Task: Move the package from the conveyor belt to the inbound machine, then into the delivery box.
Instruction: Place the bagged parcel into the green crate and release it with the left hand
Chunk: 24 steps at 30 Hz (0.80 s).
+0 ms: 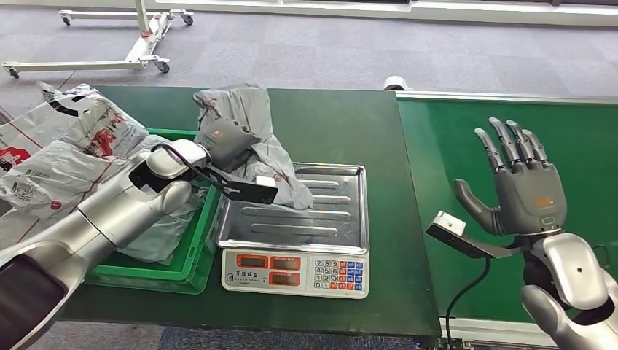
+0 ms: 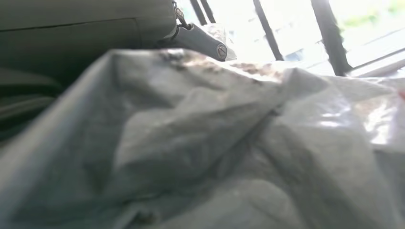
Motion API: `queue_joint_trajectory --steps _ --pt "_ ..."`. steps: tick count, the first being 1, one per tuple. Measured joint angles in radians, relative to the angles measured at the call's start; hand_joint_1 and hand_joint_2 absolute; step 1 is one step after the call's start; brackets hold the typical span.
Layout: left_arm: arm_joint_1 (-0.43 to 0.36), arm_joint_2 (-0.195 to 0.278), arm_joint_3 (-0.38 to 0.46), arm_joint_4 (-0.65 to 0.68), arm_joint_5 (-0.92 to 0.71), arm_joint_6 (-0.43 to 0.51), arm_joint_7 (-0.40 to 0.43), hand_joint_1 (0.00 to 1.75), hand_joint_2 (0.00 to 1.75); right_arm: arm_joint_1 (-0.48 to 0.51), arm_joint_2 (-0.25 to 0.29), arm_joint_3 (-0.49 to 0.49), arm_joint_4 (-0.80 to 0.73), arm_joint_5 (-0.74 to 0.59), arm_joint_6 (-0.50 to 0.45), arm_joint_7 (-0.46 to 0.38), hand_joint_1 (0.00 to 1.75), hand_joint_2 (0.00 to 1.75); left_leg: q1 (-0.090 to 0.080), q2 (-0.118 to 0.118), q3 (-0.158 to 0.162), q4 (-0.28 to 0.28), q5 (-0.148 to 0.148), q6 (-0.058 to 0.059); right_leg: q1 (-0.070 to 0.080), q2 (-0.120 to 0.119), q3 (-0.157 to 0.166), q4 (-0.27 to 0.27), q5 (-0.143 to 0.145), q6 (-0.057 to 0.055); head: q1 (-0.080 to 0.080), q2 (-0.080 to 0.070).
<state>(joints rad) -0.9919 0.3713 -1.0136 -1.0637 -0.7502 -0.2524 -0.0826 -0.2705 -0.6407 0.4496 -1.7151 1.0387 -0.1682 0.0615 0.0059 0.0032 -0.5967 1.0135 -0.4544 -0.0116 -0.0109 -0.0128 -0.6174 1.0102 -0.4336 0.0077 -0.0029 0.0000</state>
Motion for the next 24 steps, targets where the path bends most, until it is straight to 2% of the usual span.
queue_joint_trajectory --steps 5,12,19,24 --pt "-0.064 0.074 0.088 -0.043 -0.045 -0.004 0.023 1.75 1.75 0.079 -0.044 -0.066 -0.039 -0.027 -0.021 -0.019 0.0 0.0 0.0 0.001 -0.001 0.0 0.0 0.0 0.0 0.001 -0.001 0.0 0.0 0.0 0.0 0.0" --pt "-0.083 0.225 0.166 -0.077 -0.031 -0.022 -0.001 1.75 1.75 0.13 -0.052 -0.104 -0.054 -0.015 -0.024 -0.026 0.0 0.0 0.0 0.007 0.0 -0.001 -0.001 0.0 0.0 0.006 -0.003 0.0 0.0 0.0 0.0 0.0" --pt "-0.035 0.318 0.182 -0.068 -0.03 -0.021 -0.008 1.75 1.75 0.21 -0.068 -0.152 -0.094 -0.014 -0.039 -0.009 0.0 0.0 0.0 0.006 -0.001 -0.001 -0.001 0.0 0.0 0.005 -0.003 0.0 0.0 0.0 0.0 0.0" --pt "0.061 0.402 0.201 -0.061 -0.004 -0.011 -0.022 1.75 1.75 0.271 -0.075 -0.198 -0.128 -0.014 -0.036 -0.005 0.0 0.0 0.0 0.008 0.0 -0.001 -0.002 0.0 0.0 0.008 -0.003 0.0 -0.001 -0.001 0.0 0.0"
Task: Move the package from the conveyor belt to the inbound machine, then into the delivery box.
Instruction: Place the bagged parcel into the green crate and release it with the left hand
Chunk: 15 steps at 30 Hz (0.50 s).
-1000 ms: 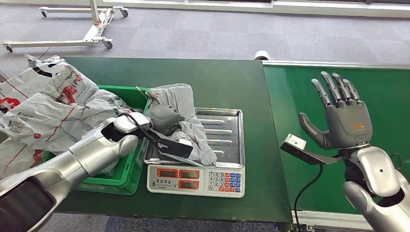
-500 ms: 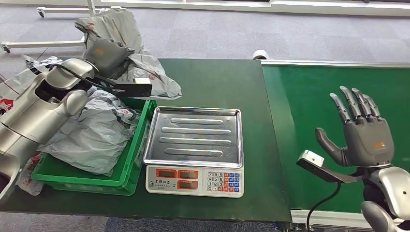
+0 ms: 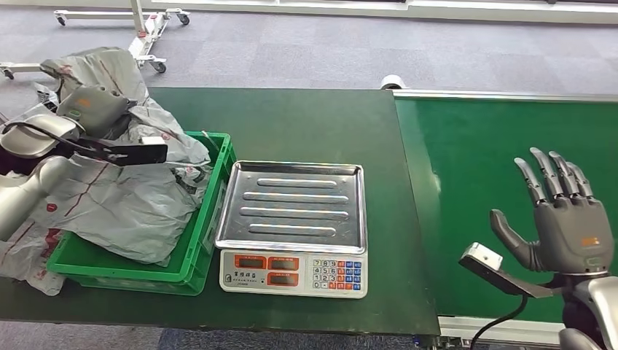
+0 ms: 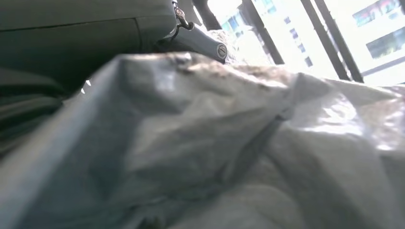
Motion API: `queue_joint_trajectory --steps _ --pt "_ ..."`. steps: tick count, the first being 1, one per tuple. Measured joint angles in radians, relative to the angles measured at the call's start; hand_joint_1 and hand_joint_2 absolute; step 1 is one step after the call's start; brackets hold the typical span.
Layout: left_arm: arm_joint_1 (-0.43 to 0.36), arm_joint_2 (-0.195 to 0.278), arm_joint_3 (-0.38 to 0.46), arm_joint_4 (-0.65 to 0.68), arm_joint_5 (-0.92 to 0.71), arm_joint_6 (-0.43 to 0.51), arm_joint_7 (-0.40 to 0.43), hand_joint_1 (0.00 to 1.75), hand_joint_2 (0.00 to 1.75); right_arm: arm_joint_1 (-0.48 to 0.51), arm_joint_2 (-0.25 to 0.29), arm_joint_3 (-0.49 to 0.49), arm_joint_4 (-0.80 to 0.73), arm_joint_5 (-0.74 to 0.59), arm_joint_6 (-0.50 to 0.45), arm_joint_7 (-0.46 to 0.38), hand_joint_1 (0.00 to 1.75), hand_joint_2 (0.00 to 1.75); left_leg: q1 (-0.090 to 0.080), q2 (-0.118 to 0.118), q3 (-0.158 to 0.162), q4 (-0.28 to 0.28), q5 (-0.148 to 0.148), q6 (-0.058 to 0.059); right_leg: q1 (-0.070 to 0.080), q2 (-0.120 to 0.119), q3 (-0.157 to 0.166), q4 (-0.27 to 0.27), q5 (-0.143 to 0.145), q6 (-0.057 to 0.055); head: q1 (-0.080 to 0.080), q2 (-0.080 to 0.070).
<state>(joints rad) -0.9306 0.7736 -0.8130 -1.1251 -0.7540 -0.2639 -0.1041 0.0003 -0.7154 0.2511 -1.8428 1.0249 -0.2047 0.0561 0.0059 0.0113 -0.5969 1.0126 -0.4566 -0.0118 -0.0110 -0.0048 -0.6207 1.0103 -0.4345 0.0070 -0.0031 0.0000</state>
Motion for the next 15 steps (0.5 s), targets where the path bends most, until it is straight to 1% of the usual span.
queue_joint_trajectory --steps 4,6,7,8,10,11,15 --pt "0.1 0.056 0.026 -0.017 0.02 -0.004 -0.004 1.75 1.75 0.032 -0.001 -0.025 -0.019 0.002 0.004 0.001 0.0 0.0 0.0 0.0 0.0 0.0 0.0 0.0 0.0 0.0 0.0 0.0 -0.001 0.0 0.0 0.0" --pt "0.146 0.085 0.04 -0.04 0.025 -0.013 0.0 1.59 1.75 0.039 -0.001 -0.033 -0.025 0.003 0.007 0.0 0.0 0.0 0.0 0.0 0.0 0.0 0.0 0.0 0.0 0.0 0.0 0.0 -0.001 0.0 0.0 0.0" --pt "0.167 0.1 0.046 -0.054 0.022 -0.019 0.003 1.15 1.75 0.041 -0.001 -0.036 -0.027 0.003 0.01 -0.001 0.0 0.0 0.0 0.001 0.0 0.0 0.0 0.0 0.0 0.0 0.0 0.0 -0.001 -0.001 0.0 0.0" --pt "0.186 0.114 0.052 -0.068 0.018 -0.025 0.006 0.72 1.31 0.042 -0.001 -0.037 -0.029 0.004 0.014 -0.002 0.0 0.0 0.0 0.001 0.0 0.0 -0.001 -0.001 0.0 0.001 0.0 0.0 -0.001 -0.001 0.0 0.0" --pt "0.215 0.135 0.065 -0.089 0.002 -0.033 0.012 0.0 0.44 0.042 -0.001 -0.038 -0.029 0.008 0.02 -0.003 0.0 0.0 0.0 0.001 0.0 0.0 -0.001 -0.001 0.0 0.001 -0.001 0.0 -0.001 -0.001 0.0 0.0" --pt "0.225 0.141 0.071 -0.096 -0.009 -0.032 0.016 0.0 0.0 0.042 -0.001 -0.038 -0.03 0.01 0.021 -0.002 0.0 0.0 0.0 0.0 0.0 0.0 -0.001 -0.001 0.0 0.0 0.0 0.0 -0.001 -0.001 0.0 0.0" --pt "0.249 0.144 0.097 -0.107 -0.048 -0.012 0.031 0.0 0.0 0.054 -0.001 -0.042 -0.04 0.022 0.02 0.004 0.0 0.0 0.0 -0.001 0.0 0.0 -0.001 -0.001 0.0 -0.002 0.0 0.0 -0.001 -0.001 0.0 0.0"
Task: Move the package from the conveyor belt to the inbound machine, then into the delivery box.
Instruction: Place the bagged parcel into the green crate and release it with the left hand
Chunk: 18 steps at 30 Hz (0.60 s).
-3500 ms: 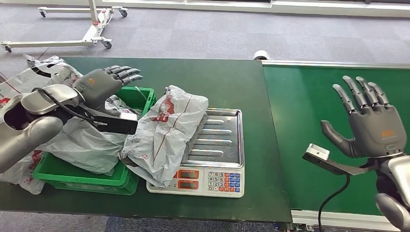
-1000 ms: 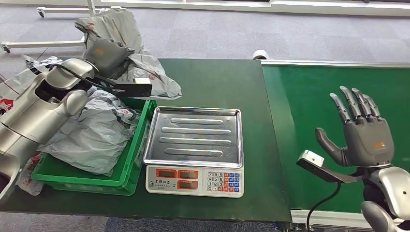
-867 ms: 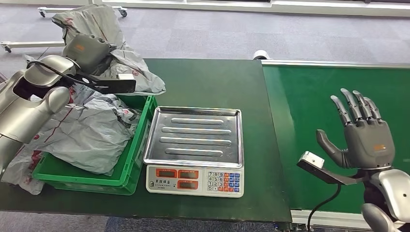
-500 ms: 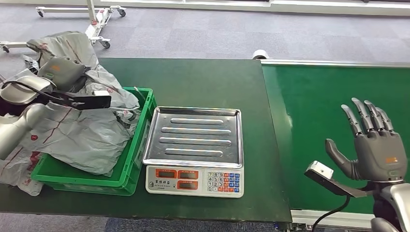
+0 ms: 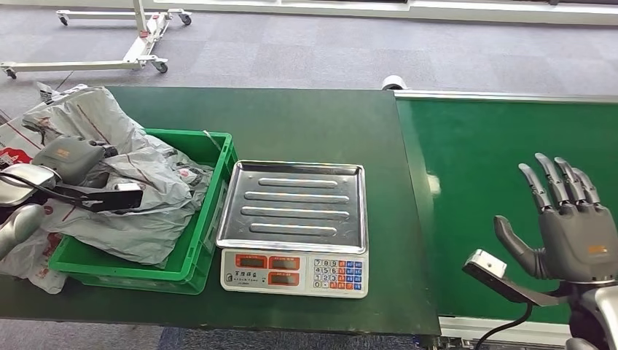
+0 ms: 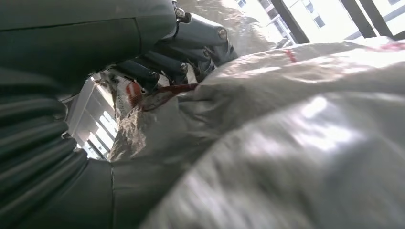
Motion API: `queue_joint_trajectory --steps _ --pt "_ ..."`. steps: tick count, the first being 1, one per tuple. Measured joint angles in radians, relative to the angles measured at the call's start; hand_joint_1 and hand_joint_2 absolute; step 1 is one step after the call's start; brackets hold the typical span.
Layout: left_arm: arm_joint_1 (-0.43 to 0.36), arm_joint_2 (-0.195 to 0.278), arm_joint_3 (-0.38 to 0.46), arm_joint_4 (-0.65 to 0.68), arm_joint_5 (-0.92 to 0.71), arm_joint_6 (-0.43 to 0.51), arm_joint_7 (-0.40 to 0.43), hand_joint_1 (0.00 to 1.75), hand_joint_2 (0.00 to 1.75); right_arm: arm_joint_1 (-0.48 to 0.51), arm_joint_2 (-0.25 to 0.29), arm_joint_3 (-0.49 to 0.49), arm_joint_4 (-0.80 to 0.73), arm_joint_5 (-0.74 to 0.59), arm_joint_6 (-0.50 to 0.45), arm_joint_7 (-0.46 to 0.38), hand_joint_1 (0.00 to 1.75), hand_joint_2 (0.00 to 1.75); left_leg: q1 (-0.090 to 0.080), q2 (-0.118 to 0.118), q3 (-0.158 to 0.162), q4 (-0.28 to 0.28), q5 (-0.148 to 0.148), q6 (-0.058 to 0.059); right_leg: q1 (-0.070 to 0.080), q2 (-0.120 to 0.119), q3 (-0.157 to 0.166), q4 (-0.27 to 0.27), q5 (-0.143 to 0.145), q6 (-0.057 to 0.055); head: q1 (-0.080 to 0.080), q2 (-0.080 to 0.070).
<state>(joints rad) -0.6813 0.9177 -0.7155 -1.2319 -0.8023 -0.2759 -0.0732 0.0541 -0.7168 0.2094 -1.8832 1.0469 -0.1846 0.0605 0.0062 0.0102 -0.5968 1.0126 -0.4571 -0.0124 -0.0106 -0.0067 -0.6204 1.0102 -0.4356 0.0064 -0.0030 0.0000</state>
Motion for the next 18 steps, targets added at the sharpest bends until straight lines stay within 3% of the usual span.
queue_joint_trajectory --steps 5,9,18 --pt "0.008 -0.005 0.03 -0.011 -0.009 0.012 0.003 0.0 0.0 0.018 0.0 -0.011 -0.012 0.002 -0.001 0.002 0.0 0.0 0.0 0.0 0.0 0.0 0.0 0.0 0.0 0.001 0.0 0.0 0.0 0.0 0.0 0.0" --pt "0.037 -0.019 0.073 -0.045 -0.011 0.086 0.007 0.0 0.0 0.053 0.003 -0.024 -0.029 0.007 -0.001 0.001 0.0 0.0 0.0 0.0 0.0 0.0 0.0 0.0 0.0 0.001 0.0 0.0 0.0 0.0 0.0 0.0" --pt "0.212 -0.133 0.276 -0.234 -0.112 0.289 -0.018 0.0 0.0 0.163 0.035 -0.108 -0.093 -0.081 0.032 -0.04 0.0 0.0 -0.001 0.002 0.001 0.0 -0.003 0.001 -0.001 0.002 0.0 0.0 -0.001 0.0 0.0 0.0"
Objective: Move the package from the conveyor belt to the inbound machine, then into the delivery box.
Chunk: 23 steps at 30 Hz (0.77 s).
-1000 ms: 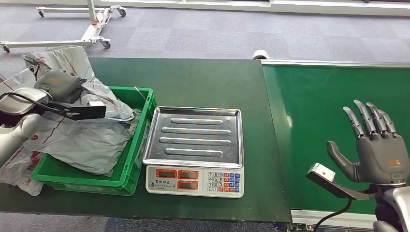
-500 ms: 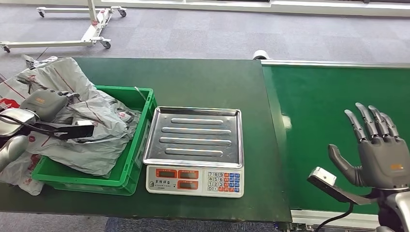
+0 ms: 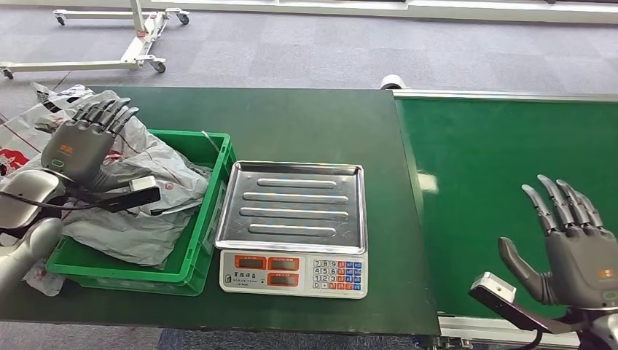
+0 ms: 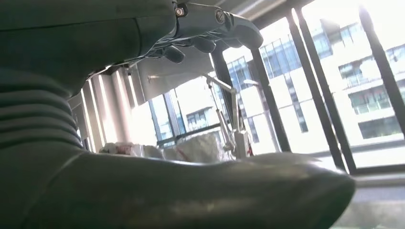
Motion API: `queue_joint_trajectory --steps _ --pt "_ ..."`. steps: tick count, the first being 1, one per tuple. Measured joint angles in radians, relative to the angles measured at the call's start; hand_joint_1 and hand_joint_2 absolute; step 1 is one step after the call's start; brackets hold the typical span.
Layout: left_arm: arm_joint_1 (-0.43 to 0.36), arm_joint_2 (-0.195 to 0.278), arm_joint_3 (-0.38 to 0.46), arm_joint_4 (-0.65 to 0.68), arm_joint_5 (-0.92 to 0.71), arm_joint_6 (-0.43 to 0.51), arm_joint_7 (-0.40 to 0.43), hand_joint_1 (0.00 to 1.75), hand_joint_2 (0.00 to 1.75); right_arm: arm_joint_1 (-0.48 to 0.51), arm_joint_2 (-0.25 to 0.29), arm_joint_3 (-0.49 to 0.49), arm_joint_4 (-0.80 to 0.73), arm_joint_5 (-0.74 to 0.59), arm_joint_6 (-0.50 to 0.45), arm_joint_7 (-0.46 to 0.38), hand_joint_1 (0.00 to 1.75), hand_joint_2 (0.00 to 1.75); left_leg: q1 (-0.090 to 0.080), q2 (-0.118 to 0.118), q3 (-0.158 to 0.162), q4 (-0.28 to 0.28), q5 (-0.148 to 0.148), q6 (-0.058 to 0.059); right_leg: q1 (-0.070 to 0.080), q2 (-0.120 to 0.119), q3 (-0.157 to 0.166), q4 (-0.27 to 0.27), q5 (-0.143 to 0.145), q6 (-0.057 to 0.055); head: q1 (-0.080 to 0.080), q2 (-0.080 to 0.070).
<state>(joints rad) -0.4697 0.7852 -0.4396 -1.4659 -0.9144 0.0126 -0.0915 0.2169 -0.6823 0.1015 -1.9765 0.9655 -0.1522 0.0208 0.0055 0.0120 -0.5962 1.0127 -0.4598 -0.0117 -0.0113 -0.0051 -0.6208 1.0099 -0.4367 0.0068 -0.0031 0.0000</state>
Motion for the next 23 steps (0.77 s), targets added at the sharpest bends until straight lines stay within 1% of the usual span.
queue_joint_trajectory --steps 3,6,9,13,16,18,23 --pt "0.045 -0.062 0.056 -0.052 -0.022 0.057 0.019 0.0 0.0 0.03 0.017 -0.032 -0.016 0.005 0.004 0.013 0.0 0.0 0.0 -0.001 0.0 0.0 0.0 0.0 0.0 -0.001 0.001 0.0 0.0 0.0 0.0 0.0" --pt "0.091 -0.126 0.105 -0.098 -0.02 0.113 0.057 0.0 0.0 0.055 0.043 -0.061 -0.027 0.06 -0.016 0.048 0.0 0.0 0.0 -0.001 0.0 0.0 -0.001 0.0 0.0 -0.001 0.001 0.0 0.0 0.0 0.0 0.0" --pt "0.141 -0.171 0.136 -0.136 -0.04 0.164 0.078 0.0 0.0 0.068 0.066 -0.081 -0.03 0.134 -0.048 0.075 0.0 0.0 0.0 0.001 0.001 0.0 -0.001 0.0 0.0 0.001 0.001 0.0 -0.001 0.0 0.0 0.0" --pt "0.19 -0.226 0.163 -0.17 -0.061 0.216 0.103 0.0 0.0 0.077 0.087 -0.109 -0.03 0.178 -0.099 0.072 0.0 0.0 0.0 0.0 0.001 0.0 -0.001 0.0 0.0 0.001 0.001 0.0 -0.001 0.0 0.0 0.0" --pt "0.222 -0.256 0.178 -0.191 -0.027 0.232 0.107 0.0 0.0 0.085 0.095 -0.147 -0.03 0.207 -0.138 0.058 0.0 0.0 0.0 0.0 0.001 0.0 -0.001 0.0 0.0 0.001 0.001 0.0 -0.001 0.0 0.0 0.0" --pt "0.243 -0.27 0.187 -0.204 -0.022 0.24 0.106 0.0 0.0 0.09 0.101 -0.175 -0.03 0.208 -0.14 0.059 0.0 0.0 0.0 0.0 0.001 0.0 -0.001 0.0 0.0 0.001 0.001 0.0 -0.001 0.0 0.0 0.0" --pt "0.288 -0.3 0.198 -0.235 -0.116 0.255 0.105 0.0 0.0 0.091 0.119 -0.216 -0.03 0.146 -0.073 0.053 0.0 0.0 0.0 0.0 0.001 0.0 -0.002 0.001 0.0 0.001 0.002 0.0 -0.001 0.0 0.0 0.0"
